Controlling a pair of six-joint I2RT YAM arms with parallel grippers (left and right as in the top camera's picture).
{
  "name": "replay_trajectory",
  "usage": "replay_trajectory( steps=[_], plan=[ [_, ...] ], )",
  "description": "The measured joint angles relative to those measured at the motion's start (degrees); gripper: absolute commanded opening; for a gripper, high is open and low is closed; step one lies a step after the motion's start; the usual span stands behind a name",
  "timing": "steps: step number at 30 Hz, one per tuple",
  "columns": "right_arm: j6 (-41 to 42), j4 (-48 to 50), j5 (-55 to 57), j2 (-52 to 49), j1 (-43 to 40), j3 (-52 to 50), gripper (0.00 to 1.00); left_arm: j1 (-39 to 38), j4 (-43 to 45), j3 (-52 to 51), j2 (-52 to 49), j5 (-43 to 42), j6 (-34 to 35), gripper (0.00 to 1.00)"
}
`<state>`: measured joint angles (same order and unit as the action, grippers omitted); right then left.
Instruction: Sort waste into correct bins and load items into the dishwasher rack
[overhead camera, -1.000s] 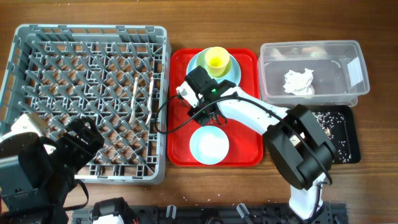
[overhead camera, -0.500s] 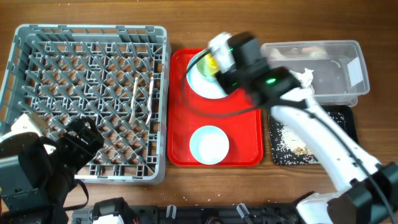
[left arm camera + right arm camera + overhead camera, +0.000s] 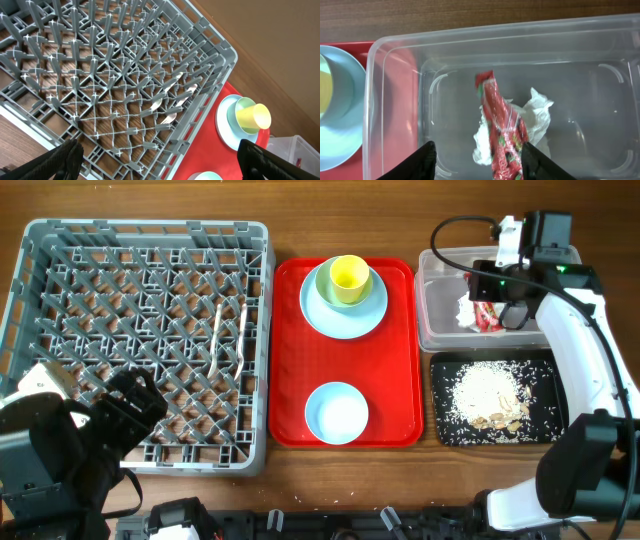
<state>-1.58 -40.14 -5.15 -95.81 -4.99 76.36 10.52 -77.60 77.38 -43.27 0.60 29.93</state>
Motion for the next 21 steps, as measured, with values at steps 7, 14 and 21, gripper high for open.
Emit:
replay_trajectory(
  steps=[7, 14, 21],
  plan=[
    [5.0, -6.3, -6.9, 10.4, -0.6, -0.4, 0.57, 0.0, 0.0, 0.0, 0.0, 0.0, 0.0, 1.0],
    [12.2, -7.3, -8.0, 42.5, -0.6, -0.3, 0.6, 0.0, 0.0, 0.0, 0.0, 0.0, 0.0, 1.0],
    [20.4, -18.8, 0.7, 58.2, -0.6, 0.0, 0.54, 0.0, 0.1, 0.0, 0.0, 0.0, 0.0, 1.0]
  ],
)
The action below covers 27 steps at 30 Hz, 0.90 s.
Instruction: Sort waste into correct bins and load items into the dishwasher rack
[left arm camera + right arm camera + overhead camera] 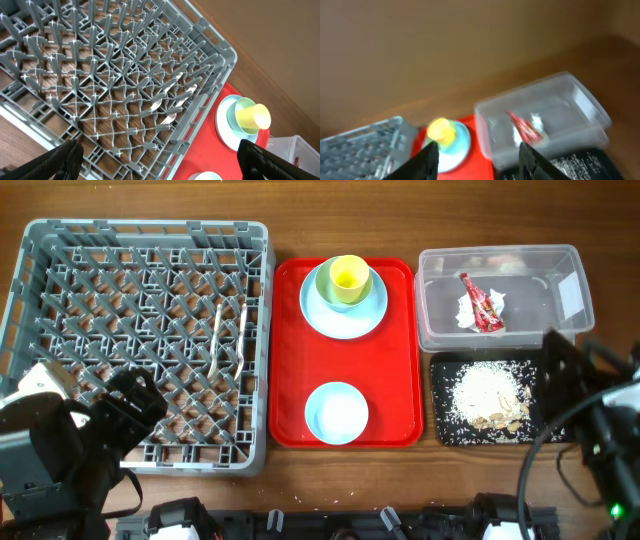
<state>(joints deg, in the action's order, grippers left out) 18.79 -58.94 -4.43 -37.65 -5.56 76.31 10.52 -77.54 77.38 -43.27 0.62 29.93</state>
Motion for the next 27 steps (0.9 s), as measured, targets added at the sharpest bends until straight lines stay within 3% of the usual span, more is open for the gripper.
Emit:
replay_trajectory(
  steps=[1, 2, 3, 12, 22, 27],
  plan=[
    [1.6, -2.4, 1.8, 1.0, 0.0, 0.0, 0.59, 0.0, -0.1, 0.0, 0.0, 0.0, 0.0, 1.0],
    [3.6, -5.0, 4.2, 2.1, 0.0, -0.1, 0.86, 0.0, 0.0, 0.0, 0.0, 0.0, 0.0, 1.0],
    [6.6, -7.6, 7.4, 3.8, 0.0, -0.1, 1.0, 0.0, -0.1, 0.0, 0.0, 0.0, 0.0, 1.0],
    [26.6, -18.0, 18.4, 8.5, 0.0, -0.1, 1.0, 0.0, -0.1, 0.0, 0.0, 0.0, 0.0, 1.0],
    [43.9, -18.7, 19.3, 8.5, 0.0, -0.1, 1.0, 0.0, -0.1, 0.0, 0.0, 0.0, 0.0, 1.0],
    [56.8, -18.8, 19.5, 8.5, 0.0, -0.1, 1.0, 0.0, -0.1, 0.0, 0.0, 0.0, 0.0, 1.0]
  ],
)
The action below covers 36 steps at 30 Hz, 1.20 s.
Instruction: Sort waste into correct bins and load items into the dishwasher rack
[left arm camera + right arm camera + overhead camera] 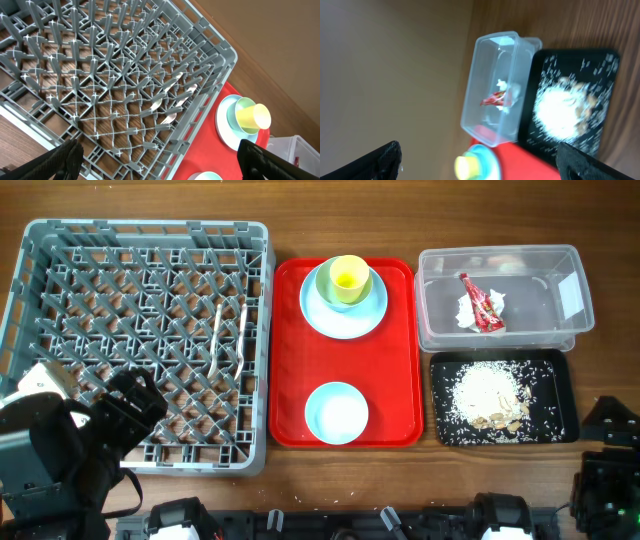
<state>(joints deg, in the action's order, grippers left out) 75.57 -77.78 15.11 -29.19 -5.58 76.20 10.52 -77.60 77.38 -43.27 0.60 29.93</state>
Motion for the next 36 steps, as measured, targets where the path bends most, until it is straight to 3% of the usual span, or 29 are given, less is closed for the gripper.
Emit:
replay_trajectory(
  steps=[6, 11, 14, 19, 23, 28, 30, 33, 35, 36],
  plan=[
    [26.0, 0.0, 0.2, 0.0, 0.0, 0.0, 1.0, 0.0, 2.5, 0.0, 0.0, 1.5, 0.0, 1.0],
    [38.6, 0.2, 0.4, 0.0, 0.0, 0.0, 1.0, 0.0, 2.6, 0.0, 0.0, 2.6, 0.0, 1.0],
    [40.8, 0.1, 0.4, 0.0, 0.0, 0.0, 1.0, 0.0, 8.6, 0.0, 0.0, 1.3, 0.0, 1.0],
    [42.1, 0.1, 0.4, 0.0, 0.0, 0.0, 1.0, 0.0, 11.1, -0.6, -0.6, -12.5, 0.2, 0.96],
    [42.3, 0.1, 0.4, 0.0, 0.0, 0.0, 1.0, -1.4, 8.3, -6.4, -4.4, -20.1, -0.2, 0.79],
    [42.5, 0.1, 0.4, 0.0, 0.0, 0.0, 1.0, -13.0, 10.6, -15.7, -9.7, -21.9, -2.4, 0.43],
    [42.5, 0.2, 0.4, 0.0, 0.0, 0.0, 1.0, -20.5, 14.4, -18.0, -11.6, -21.1, -2.8, 0.35],
    [42.5, 0.2, 0.4, 0.0, 0.0, 0.0, 1.0, -29.9, 19.1, -18.8, -15.0, -17.3, -3.1, 0.31],
    [42.7, 0.2, 0.4, 0.0, 0.0, 0.0, 1.0, -37.8, 24.4, -18.9, -19.2, -14.7, -2.4, 0.42],
    [42.7, 0.2, 0.4, 0.0, 0.0, 0.0, 1.0, -41.2, 27.1, -18.9, -21.4, -14.0, -1.9, 0.4]
  ],
)
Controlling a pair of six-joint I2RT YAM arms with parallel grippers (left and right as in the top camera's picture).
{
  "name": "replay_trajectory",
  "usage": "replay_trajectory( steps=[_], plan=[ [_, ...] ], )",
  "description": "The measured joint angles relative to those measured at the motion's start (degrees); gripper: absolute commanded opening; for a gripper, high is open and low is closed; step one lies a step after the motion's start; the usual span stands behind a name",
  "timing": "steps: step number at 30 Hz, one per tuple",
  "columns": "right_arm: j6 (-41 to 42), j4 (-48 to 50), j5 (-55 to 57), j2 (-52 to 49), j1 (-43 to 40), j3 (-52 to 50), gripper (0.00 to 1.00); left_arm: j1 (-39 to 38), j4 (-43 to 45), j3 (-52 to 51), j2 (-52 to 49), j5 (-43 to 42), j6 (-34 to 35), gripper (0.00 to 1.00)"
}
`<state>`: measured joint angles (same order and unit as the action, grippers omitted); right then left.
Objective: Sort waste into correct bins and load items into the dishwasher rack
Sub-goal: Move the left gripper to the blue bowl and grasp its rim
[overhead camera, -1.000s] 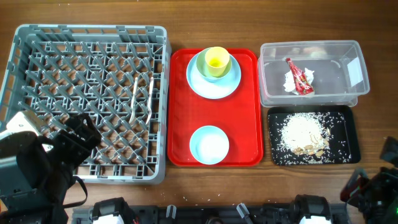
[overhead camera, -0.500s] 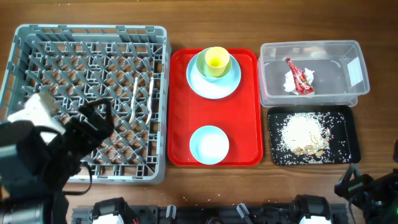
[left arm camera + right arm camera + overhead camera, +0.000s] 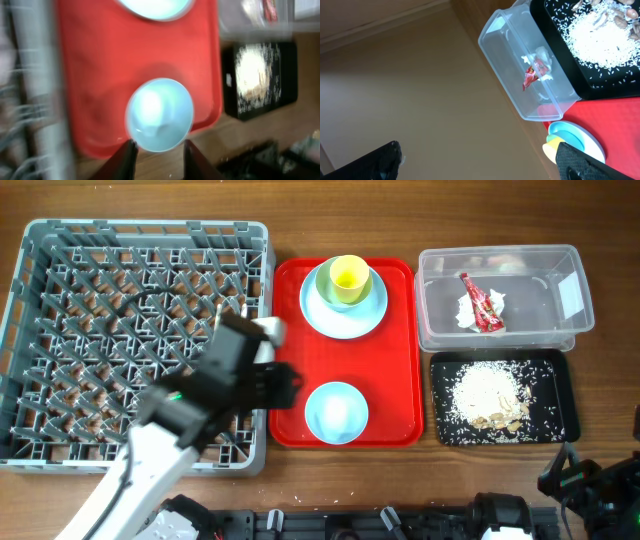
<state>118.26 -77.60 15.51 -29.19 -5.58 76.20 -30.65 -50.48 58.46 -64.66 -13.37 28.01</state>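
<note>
A light-blue bowl (image 3: pixel 337 412) sits empty on the near end of the red tray (image 3: pixel 290 330). My left gripper (image 3: pixel 288 387) is at the tray's left edge, open. In the left wrist view the bowl (image 3: pixel 159 114) lies just ahead of the open fingers (image 3: pixel 128 159), untouched. A yellow cup (image 3: pixel 347 277) stands on a blue plate (image 3: pixel 318 308) at the tray's far end. The grey dishwasher rack (image 3: pixel 60 330) holds two utensils (image 3: pixel 215 330). A red wrapper (image 3: pixel 480 302) and tissue lie in the clear bin (image 3: pixel 560 320). My right gripper (image 3: pixel 482 161) is open and empty.
A black tray (image 3: pixel 545 420) with rice and food scraps lies in front of the clear bin. My right arm (image 3: pixel 590 480) is folded back at the table's front right corner. My left arm reaches across the rack's near right part.
My left arm has left the front left corner and now reaches across the rack, its open gripper at the small bowl on the tray. The right arm sits slightly lower in its corner.
My right gripper stood open over the clear bin with the red wrapper lying inside. Then it was back by the black tray, then at the front right corner. The left arm stayed parked front left until now, when it is at the bowl.
</note>
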Motion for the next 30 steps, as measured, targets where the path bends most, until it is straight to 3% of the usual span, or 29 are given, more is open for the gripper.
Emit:
replay_trajectory(
  steps=[2, 4, 7, 16, 22, 30],
  plan=[
    [0.0, 0.0, 0.0, 0.0, 0.0, 0.0, 1.0, -6.7, 6.1, 0.0, -5.0, 0.8, 0.5, 0.37],
    [0.0, 0.0, 0.0, 0.0, 0.0, 0.0, 1.0, -11.7, 10.8, -0.1, -9.3, 1.2, 0.7, 0.27],
    [0.0, 0.0, 0.0, 0.0, 0.0, 0.0, 1.0, -14.9, 15.4, -0.1, -12.0, 1.7, 0.9, 0.26],
    [0.0, 0.0, 0.0, 0.0, 0.0, 0.0, 1.0, -25.4, 16.0, -0.1, -23.8, 7.8, 1.0, 0.26],
    [0.0, 0.0, 0.0, 0.0, 0.0, 0.0, 1.0, -27.9, 16.0, -0.1, -31.0, 11.9, 1.0, 0.24],
    [0.0, 0.0, 0.0, 0.0, 0.0, 0.0, 1.0, -28.1, 16.0, -0.1, -33.0, 13.2, 1.0, 0.14]
  ],
)
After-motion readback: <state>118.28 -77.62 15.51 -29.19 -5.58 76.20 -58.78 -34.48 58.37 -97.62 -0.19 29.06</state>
